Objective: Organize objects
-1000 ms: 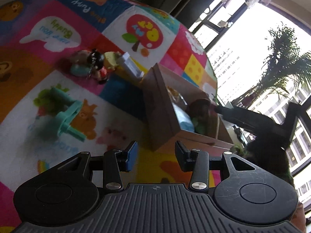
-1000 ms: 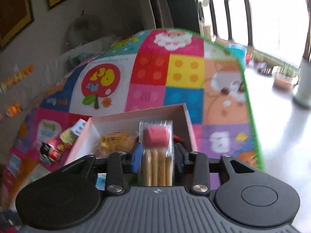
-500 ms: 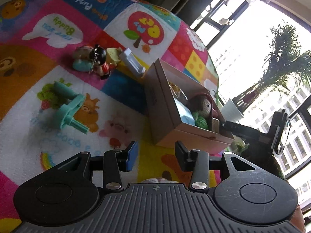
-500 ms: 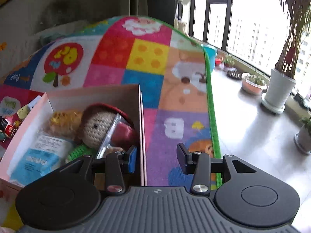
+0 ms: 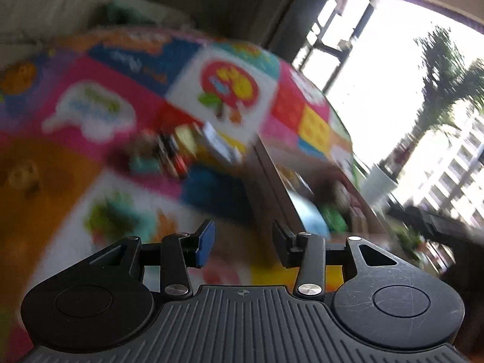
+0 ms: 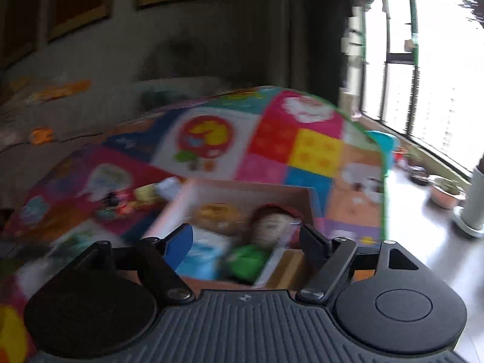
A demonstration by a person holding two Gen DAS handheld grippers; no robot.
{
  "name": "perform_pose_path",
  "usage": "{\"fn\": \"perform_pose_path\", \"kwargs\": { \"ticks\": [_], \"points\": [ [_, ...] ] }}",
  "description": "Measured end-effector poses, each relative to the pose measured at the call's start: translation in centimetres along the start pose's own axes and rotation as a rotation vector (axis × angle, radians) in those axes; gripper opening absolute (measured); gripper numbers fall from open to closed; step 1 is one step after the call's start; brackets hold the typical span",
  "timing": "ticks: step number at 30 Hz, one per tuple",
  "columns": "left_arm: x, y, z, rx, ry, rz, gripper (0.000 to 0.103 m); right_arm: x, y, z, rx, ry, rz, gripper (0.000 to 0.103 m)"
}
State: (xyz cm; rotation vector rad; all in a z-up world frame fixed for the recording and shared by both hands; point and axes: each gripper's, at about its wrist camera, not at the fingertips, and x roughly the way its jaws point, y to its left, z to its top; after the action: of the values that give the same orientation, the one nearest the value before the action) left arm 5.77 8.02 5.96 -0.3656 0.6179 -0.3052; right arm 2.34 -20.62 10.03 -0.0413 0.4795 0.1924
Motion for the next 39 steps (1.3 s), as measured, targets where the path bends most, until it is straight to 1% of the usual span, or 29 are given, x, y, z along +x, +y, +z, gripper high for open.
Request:
{"fn": "perform_pose_path", "kwargs": {
  "ticks": [3, 4, 7, 8, 10, 11, 12, 14, 15, 16, 17, 18, 20, 21, 22, 23, 24, 25, 26, 28, 32, 35, 39],
  "points": [
    [1.4, 2.8, 2.0, -0.082, -0.115, 0.083, 0.046, 0.4, 1.6, 0.7, 0.003, 0.024, 0.057, 0.081],
    [1.7, 3.8, 2.3, -0.112, -0.138, 0.106, 0.046, 0.7, 2.0, 1.3, 0.02, 0.036, 0.076, 0.083],
    [2.9, 7.4, 2.7, -0.236, -0.198, 0.131, 0.046, 2.2, 2.5, 3.8, 0.107, 0.091, 0.161, 0.088],
    [3.4, 8.6, 2.7, -0.281, -0.216, 0.147, 0.046, 3.4, 2.8, 5.0, 0.144, 0.118, 0.19, 0.088],
    [4.3, 10.7, 2.8, -0.361, -0.226, 0.167, 0.045, 6.2, 3.5, 7.2, 0.203, 0.177, 0.237, 0.09],
    [4.5, 11.6, 2.8, -0.396, -0.228, 0.16, 0.044, 8.3, 4.2, 8.5, 0.216, 0.213, 0.259, 0.09],
    [4.6, 12.2, 2.6, -0.419, -0.235, 0.146, 0.044, 9.8, 4.9, 9.3, 0.214, 0.236, 0.26, 0.09],
    [4.8, 12.9, 2.1, -0.435, -0.234, 0.128, 0.044, 14.2, 7.1, 10.7, 0.169, 0.288, 0.218, 0.09],
    [5.0, 13.2, 1.9, -0.441, -0.213, 0.128, 0.044, 16.3, 8.2, 11.0, 0.126, 0.299, 0.184, 0.09],
    [5.0, 13.5, 1.9, -0.438, -0.193, 0.124, 0.044, 18.9, 9.8, 11.3, 0.058, 0.306, 0.125, 0.09],
    [5.1, 13.6, 1.9, -0.433, -0.175, 0.123, 0.043, 20.8, 10.7, 11.3, 0.021, 0.319, 0.086, 0.09],
    [4.9, 13.6, 1.9, -0.432, -0.17, 0.122, 0.042, 23.0, 11.6, 11.3, 0.006, 0.337, 0.063, 0.09],
    [4.3, 13.7, 2.1, -0.43, -0.177, 0.119, 0.042, 26.7, 12.7, 11.0, 0.019, 0.361, 0.024, 0.09],
    [4.0, 13.6, 2.3, -0.421, -0.186, 0.128, 0.042, 27.9, 12.6, 10.8, 0.027, 0.368, 0.006, 0.089],
    [3.7, 13.6, 2.4, -0.408, -0.195, 0.143, 0.042, 29.2, 12.6, 10.5, 0.041, 0.377, -0.019, 0.086],
    [3.4, 13.5, 2.4, -0.397, -0.204, 0.158, 0.042, 30.5, 12.6, 10.3, 0.058, 0.401, -0.035, 0.072],
    [3.3, 13.6, 2.5, -0.397, -0.208, 0.165, 0.042, 31.5, 12.5, 9.9, 0.072, 0.437, -0.033, 0.062],
    [3.2, 13.8, 2.5, -0.404, -0.208, 0.163, 0.042, 32.3, 12.6, 9.5, 0.084, 0.474, -0.032, 0.044],
    [3.2, 14.1, 2.5, -0.42, -0.204, 0.153, 0.042, 32.6, 12.7, 9.2, 0.099, 0.5, -0.011, 0.038],
    [3.4, 14.7, 2.5, -0.447, -0.195, 0.147, 0.042, 32.0, 13.0, 8.6, 0.124, 0.533, 0.067, 0.036],
    [3.3, 14.9, 2.4, -0.462, -0.193, 0.13, 0.042, 28.2, 15.1, 7.3, -0.003, 0.536, 0.146, 0.036],
    [3.5, 14.6, 2.4, -0.456, -0.178, 0.1, 0.042, 24.7, 15.2, 5.8, -0.042, 0.571, 0.223, 0.035],
    [4.8, 13.4, 2.4, -0.418, -0.114, 0.059, 0.042, 20.0, 15.0, 3.8, -0.105, 0.587, 0.275, 0.035]
  ]
}}
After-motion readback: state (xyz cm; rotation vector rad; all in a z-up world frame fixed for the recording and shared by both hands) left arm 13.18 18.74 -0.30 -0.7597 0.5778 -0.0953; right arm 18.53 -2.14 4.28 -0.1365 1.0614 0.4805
